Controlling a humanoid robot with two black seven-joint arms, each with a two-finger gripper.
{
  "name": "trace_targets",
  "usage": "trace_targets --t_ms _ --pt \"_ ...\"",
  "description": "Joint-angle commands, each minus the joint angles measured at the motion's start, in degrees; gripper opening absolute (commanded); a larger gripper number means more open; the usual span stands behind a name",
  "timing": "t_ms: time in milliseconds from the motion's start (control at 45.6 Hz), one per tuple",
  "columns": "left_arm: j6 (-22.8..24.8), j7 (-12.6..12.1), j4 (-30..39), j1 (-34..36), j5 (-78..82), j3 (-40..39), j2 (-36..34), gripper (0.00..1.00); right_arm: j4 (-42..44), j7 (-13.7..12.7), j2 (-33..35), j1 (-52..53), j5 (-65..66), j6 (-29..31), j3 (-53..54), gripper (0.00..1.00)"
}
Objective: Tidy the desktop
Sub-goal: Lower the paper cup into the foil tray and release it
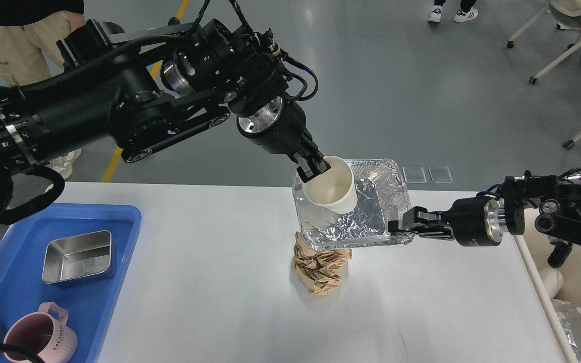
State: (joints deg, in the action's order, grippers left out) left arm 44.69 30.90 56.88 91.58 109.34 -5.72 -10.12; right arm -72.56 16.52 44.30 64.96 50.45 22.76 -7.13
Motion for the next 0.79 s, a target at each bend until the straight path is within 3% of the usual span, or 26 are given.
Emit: trace_targets --t_ms 0,197,285,461,570,614,768 --pt "-0.04 -0.05 -0.01 -0.53 0.09 -0.09 0.01 0.11 -0.04 0.00 0.17 0.00 0.00 0.00 -0.07 0.00" --pt "0.13 0.21 0.08 -0.53 -0.26 -0.17 -0.17 0.19 0.05 -0.09 0.18 0.00 0.00 0.00 -0.07 0.00" --pt "0.14 0.21 0.08 -0.53 -0.62 -0.70 -0.61 0.28 0.05 -0.09 0.18 0.00 0.00 0.00 -0.16 0.00" --pt "0.22 0.03 0.16 -0.35 -2.90 -2.11 -1.75 0.53 0.22 -0.09 0.18 0.00 0.00 0.00 -0.69 0.00" --pt "0.05 -0.14 0.16 -0.44 -5.44 -2.46 -4.20 0.81 0.31 -0.09 0.18 -0.09 0.00 0.00 -0.78 0.00" --pt "0.05 -0.14 0.25 -0.44 -6.85 -3.24 -5.35 0.88 0.31 -0.09 0.18 -0.09 0.00 0.00 -0.78 0.00" --pt "-0.22 -1.54 0.25 -2.63 -11.42 -7.55 -11.32 0.91 0.31 -0.09 0.26 -0.27 0.00 0.00 -0.78 0.00"
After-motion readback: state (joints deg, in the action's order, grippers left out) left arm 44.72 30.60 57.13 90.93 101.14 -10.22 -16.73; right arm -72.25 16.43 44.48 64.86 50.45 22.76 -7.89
